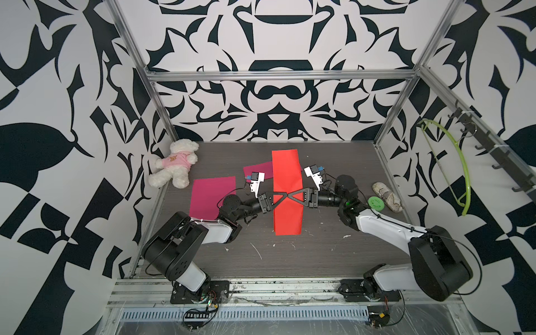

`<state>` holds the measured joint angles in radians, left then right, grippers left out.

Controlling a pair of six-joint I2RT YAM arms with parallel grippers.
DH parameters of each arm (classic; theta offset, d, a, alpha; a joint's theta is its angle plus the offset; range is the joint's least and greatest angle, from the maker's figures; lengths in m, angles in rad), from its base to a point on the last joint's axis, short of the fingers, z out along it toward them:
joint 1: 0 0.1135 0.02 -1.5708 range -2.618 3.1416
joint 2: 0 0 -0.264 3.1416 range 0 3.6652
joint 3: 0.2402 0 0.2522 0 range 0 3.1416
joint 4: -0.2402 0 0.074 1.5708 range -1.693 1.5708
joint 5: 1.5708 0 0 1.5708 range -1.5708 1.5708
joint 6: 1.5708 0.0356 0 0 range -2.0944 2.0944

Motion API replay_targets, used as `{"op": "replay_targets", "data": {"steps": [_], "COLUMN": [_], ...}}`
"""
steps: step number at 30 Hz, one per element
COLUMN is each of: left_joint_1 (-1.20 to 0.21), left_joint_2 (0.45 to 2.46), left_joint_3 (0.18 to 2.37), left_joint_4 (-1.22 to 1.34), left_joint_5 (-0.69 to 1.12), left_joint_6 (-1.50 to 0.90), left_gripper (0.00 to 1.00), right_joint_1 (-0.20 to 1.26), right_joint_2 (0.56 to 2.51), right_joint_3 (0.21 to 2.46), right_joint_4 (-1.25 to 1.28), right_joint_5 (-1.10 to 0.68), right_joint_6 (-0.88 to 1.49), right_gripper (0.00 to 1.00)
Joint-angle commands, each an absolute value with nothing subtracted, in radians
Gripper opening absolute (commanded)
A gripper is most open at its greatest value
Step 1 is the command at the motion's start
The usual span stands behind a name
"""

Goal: Fold the rectangular paper in half along the long edge
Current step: Pick up the paper from the center of the board.

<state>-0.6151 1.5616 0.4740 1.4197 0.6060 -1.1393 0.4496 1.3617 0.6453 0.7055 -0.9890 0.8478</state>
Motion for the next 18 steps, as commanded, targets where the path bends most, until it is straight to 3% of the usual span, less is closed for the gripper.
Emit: {"op": "replay_targets", "data": {"steps": [1,4,6,10,11,12,14,17,18], "left_joint_1": [-0.615,-0.612,-0.612,-0.613,-0.611,-0.611,-0.611,-0.607,-0.607], "left_joint_2": [1.530,1.525,1.526,1.521,1.519,1.519,1.519,1.522,1.522], "left_joint_3": [0.452,0.445,0.443,0.433,0.433,0.433,0.433,0.434,0.434], "left_joint_4": [1.437,1.439,1.437,1.437,1.437,1.437,1.438,1.437,1.438], "left_joint_5": [0.586,0.565,0.551,0.520,0.519,0.516,0.512,0.514,0.516], "left_joint_6": [-1.099,-1.094,-1.094,-1.089,-1.089,-1.090,-1.092,-1.098,-1.099], "left_gripper": [0.00,0.00,0.00,0.00,0.00,0.00,0.00,0.00,0.00], "right_joint_1": [0.455,0.449,0.441,0.420,0.417,0.416,0.415,0.412,0.411], "right_joint_2": [1.317,1.303,1.294,1.289,1.291,1.294,1.302,1.312,1.313], "right_joint_3": [0.683,0.677,0.669,0.655,0.652,0.649,0.652,0.659,0.662], "right_joint_4": [0.731,0.743,0.766,0.825,0.844,0.868,0.893,0.904,0.896], "right_joint_5": [-0.960,-0.934,-0.922,-0.905,-0.899,-0.892,-0.886,-0.865,-0.842], "right_joint_6": [0.846,0.868,0.887,0.941,0.954,0.967,0.982,0.984,0.982], "right_gripper": [0.14,0.35,0.44,0.50,0.47,0.39,0.00,0.00,0.04]}}
